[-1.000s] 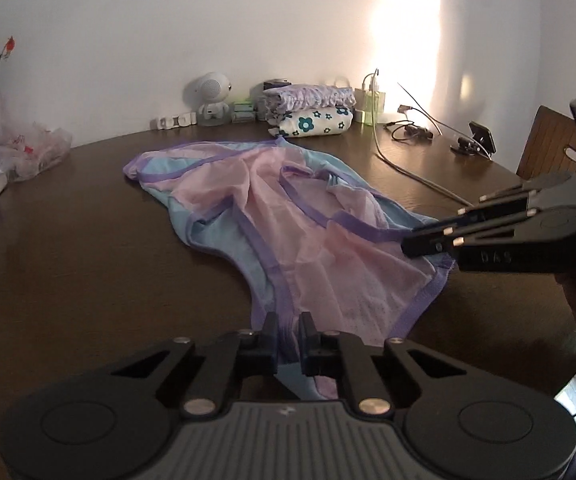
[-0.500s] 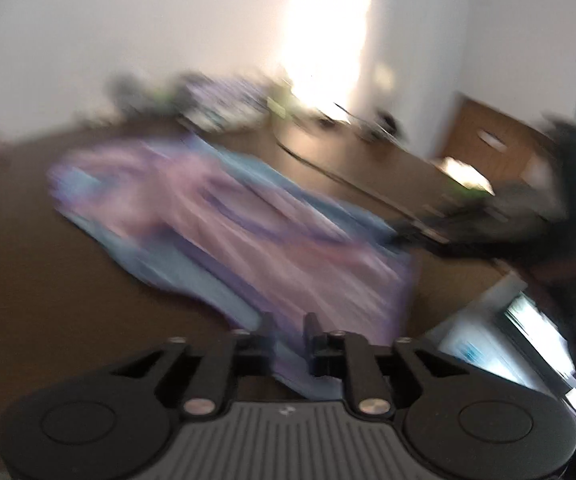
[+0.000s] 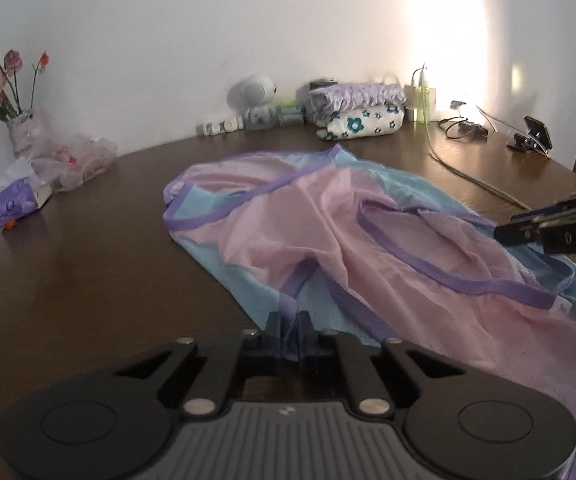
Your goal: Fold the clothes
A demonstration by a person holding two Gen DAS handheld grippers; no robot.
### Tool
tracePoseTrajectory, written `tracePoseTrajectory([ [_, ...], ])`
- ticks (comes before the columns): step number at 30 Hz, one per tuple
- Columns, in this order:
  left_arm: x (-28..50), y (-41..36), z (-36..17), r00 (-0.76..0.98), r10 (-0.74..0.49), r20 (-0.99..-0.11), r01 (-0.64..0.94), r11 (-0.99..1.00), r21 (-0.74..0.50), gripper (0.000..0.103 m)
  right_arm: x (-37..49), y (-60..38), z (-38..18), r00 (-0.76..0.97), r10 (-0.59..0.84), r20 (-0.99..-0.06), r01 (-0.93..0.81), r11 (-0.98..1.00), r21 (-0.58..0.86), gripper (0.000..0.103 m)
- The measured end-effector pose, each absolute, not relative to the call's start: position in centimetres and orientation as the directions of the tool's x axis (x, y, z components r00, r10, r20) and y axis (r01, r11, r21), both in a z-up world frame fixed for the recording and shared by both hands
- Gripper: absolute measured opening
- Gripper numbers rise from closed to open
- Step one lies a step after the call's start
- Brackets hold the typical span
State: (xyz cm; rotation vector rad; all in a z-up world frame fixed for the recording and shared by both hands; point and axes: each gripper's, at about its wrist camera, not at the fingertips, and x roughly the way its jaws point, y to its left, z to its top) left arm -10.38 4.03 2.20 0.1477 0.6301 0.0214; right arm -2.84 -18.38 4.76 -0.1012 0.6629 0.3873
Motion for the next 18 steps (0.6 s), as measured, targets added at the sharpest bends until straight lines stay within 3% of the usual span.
tracePoseTrajectory([
  [4,-12.0,4.9,2.6,0.805,0.134,-0.577,-0.014,0.978,0.207,0.001,-3.6,-19.0,4.4,0.713,0.309,-0.629,-0.375,0.927,0.031,0.007],
  [6,-13.3,5.2,2.7,0.791,0.123,-0.6,-0.002,0.98,0.199,0.0,-3.7,-19.7,4.4,0.722,0.286,-0.63,-0.351,0.936,0.022,0.007],
  [10,-15.6,5.0,3.4,0.744,-0.086,-0.662,0.111,0.994,-0.004,0.007,-4.0,-20.0,4.4,0.799,0.099,-0.593,-0.215,0.968,-0.127,0.008],
  [13,-15.1,6.6,5.2,0.739,-0.207,-0.641,0.164,0.978,-0.127,0.017,-6.9,-19.5,6.3,0.829,0.219,-0.515,-0.301,0.95,-0.081,0.015],
  [14,-14.6,7.8,6.1,0.767,-0.194,-0.611,0.138,0.981,-0.139,0.03,-8.1,-19.1,6.8,0.816,0.279,-0.506,-0.352,0.934,-0.053,0.018],
  [15,-13.7,9.0,6.8,0.801,-0.147,-0.58,0.094,0.988,-0.121,0.057,-9.3,-18.7,7.2,0.799,0.339,-0.496,-0.403,0.915,-0.026,0.026],
  [16,-12.5,10.3,7.3,0.836,-0.073,-0.545,0.034,0.996,-0.082,0.069,-10.2,-18.2,7.3,0.767,0.401,-0.502,-0.465,0.885,-0.005,0.036],
  [17,-10.7,11.4,7.6,0.853,0.003,-0.523,-0.025,0.999,-0.034,0.077,-11.2,-17.3,7.2,0.727,0.453,-0.516,-0.526,0.851,0.007,0.042],
  [18,-8.4,12.3,7.7,0.847,0.071,-0.527,-0.077,0.997,0.01,0.066,-12.0,-16.3,6.7,0.702,0.473,-0.532,-0.56,0.828,-0.002,0.046],
])
